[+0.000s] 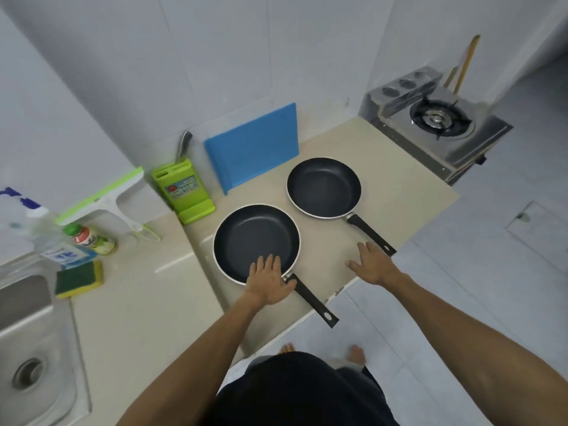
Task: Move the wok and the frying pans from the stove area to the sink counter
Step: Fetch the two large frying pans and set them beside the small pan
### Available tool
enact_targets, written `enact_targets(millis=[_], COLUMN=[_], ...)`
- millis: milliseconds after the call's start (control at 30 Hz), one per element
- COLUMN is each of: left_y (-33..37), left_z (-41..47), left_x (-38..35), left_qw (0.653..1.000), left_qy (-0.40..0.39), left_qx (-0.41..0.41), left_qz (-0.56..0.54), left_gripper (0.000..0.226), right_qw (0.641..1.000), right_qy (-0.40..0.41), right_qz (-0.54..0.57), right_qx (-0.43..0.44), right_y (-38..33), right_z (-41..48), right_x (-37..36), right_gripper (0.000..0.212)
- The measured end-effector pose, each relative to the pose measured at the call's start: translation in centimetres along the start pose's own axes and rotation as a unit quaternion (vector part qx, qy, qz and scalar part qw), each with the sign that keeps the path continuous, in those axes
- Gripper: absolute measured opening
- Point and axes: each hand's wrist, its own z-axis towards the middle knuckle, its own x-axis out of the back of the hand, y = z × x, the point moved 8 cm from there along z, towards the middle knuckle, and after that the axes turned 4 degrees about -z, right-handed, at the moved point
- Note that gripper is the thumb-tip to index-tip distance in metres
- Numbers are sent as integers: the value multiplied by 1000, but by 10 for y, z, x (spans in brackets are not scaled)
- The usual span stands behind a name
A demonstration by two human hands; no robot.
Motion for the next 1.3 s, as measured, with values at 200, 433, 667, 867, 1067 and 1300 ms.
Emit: enact_targets(millis=[200,433,667,867,1067,1300], left_y=[5,30,51,53,48,42], left_z=[9,13,22,28,31,38], left_x=[-19,-52,-99,-125,-151,-170], left_qw=[995,954,864,798,726,657], left_qy=[0,52,115,175,204,260], left_qx=[88,225,336,353,350,358], left_qz=[-50,-192,-357,-457,-556,-610], left_gripper=[87,79,72,64,54,38], right_qw=[995,987,995,994,947,943], right_qy=[-24,27,46,44,-8,-36], right_qz=[-51,-86,-17,89,320,330], right_qx=[82,132,87,48,-6,8], right_y=[-5,23,74,90,107,108], right_z=[45,93,142,166,182,197], right_x=[12,35,19,-3,-20,-26], right_gripper=[72,60,58,57,38,46])
